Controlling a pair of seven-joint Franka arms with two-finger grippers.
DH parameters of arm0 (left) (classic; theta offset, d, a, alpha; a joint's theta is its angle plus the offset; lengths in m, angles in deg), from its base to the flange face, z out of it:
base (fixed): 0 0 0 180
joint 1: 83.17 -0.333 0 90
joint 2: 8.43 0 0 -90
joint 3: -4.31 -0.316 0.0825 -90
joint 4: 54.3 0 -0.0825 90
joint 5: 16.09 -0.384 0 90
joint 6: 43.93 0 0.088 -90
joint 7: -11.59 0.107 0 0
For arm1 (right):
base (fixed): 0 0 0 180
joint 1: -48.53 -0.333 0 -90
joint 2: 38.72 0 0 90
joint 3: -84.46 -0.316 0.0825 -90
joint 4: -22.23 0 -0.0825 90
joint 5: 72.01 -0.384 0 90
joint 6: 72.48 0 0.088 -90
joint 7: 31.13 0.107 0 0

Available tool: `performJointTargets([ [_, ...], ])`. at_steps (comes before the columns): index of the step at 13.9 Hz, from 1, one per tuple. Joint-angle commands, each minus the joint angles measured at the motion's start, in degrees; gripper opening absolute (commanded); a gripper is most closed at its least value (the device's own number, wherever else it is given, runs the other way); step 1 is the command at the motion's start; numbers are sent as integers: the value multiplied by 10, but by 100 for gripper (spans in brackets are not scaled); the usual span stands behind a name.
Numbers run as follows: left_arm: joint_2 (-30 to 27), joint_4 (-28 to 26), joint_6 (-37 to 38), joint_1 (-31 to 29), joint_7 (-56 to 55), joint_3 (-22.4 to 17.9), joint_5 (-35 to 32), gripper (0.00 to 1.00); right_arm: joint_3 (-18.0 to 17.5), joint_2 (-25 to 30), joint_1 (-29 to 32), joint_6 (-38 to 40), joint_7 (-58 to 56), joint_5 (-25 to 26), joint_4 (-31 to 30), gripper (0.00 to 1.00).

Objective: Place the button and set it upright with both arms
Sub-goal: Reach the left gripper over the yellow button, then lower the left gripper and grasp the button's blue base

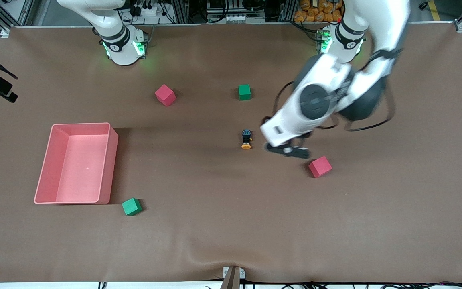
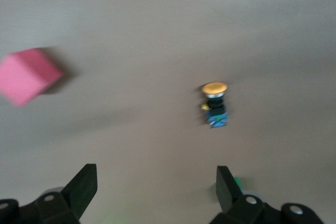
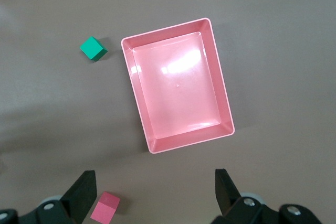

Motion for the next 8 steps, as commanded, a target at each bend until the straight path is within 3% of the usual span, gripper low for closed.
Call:
performJointTargets([
  [1, 70, 43, -25, 23, -29, -7, 7, 100, 2, 3, -10, 3, -8, 15, 1, 100],
  [8, 146, 42, -75, 47, -93, -4, 19, 100, 3, 3, -11, 6, -8, 13, 1, 100],
])
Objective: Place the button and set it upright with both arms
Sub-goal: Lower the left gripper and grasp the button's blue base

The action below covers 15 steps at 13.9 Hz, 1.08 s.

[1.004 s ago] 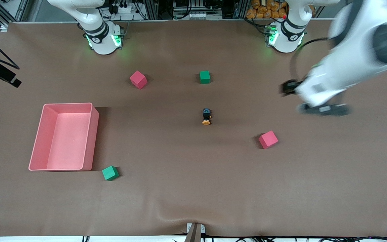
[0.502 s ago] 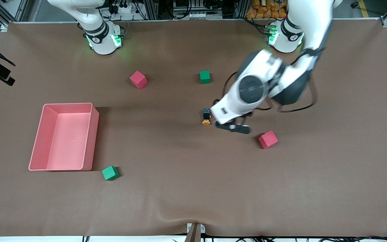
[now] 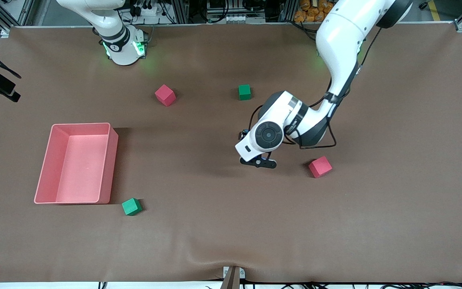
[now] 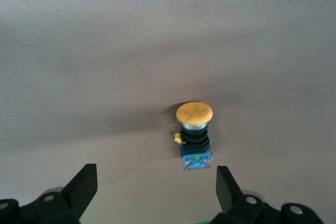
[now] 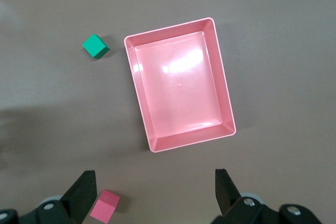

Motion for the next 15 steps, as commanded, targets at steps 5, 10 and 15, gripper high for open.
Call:
performJointTargets([
  [5, 50, 19, -22, 29, -33, -4, 16, 100, 2, 4, -5, 4, -6, 12, 1, 100],
  [10, 58, 16, -22, 44, -54, -4, 18, 94, 2, 4, -5, 4, -6, 12, 1, 100],
  [15, 63, 13, -22, 44, -55, -4, 16, 85, 2, 4, -5, 4, -5, 11, 1, 100],
])
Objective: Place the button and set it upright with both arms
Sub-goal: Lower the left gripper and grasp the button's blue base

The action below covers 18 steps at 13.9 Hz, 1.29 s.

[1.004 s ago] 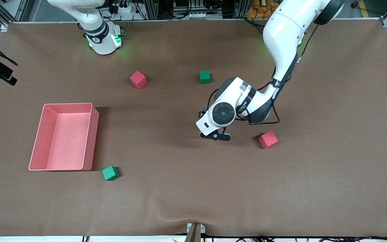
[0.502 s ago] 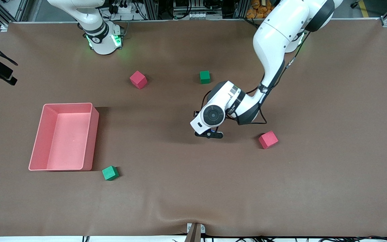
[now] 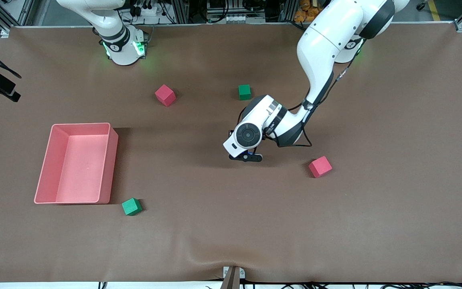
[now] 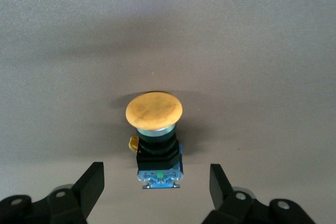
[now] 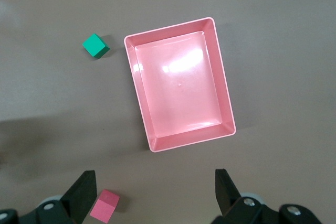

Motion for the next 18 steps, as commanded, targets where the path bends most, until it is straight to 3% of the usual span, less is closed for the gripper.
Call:
performJointTargets([
  [1, 9, 11, 2, 3, -9, -4, 7, 84, 2, 4, -5, 3, -5, 11, 1, 100],
  [4, 10, 11, 2, 3, -8, -5, 6, 76, 3, 4, -5, 4, -5, 11, 1, 100],
  [13, 23, 9, 3, 2, -19, -5, 7, 64, 3, 4, -5, 3, -5, 10, 1, 100],
  [14, 23, 9, 3, 2, -20, -5, 7, 58, 3, 4, -5, 4, -5, 10, 1, 100],
  [17, 23, 9, 3, 3, -44, -5, 10, 6, 3, 4, -5, 4, -5, 10, 1, 100],
  [18, 20, 10, 3, 4, -63, -5, 10, 0, 3, 4, -4, 4, -5, 10, 1, 100],
])
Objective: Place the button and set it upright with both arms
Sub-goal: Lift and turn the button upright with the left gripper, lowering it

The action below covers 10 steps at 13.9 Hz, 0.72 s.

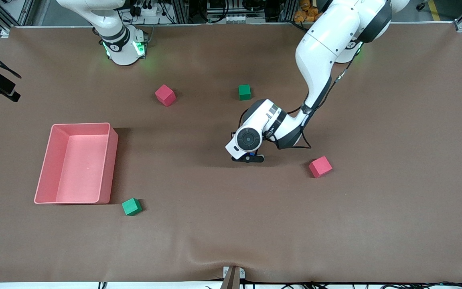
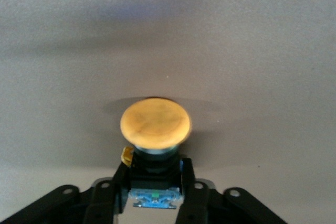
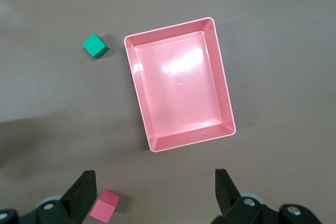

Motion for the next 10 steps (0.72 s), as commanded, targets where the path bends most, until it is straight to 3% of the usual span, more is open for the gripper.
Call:
performJointTargets([
  [1, -1, 11, 2, 5, -61, -2, 8, 0, 3, 4, -5, 4, -5, 10, 1, 100],
  [6, -32, 23, -2, 35, -170, -10, -7, 0, 3, 4, -5, 4, -5, 10, 1, 100],
  [10, -60, 23, -72, 59, -265, -10, -83, 0, 3, 4, -5, 5, -5, 10, 0, 100],
])
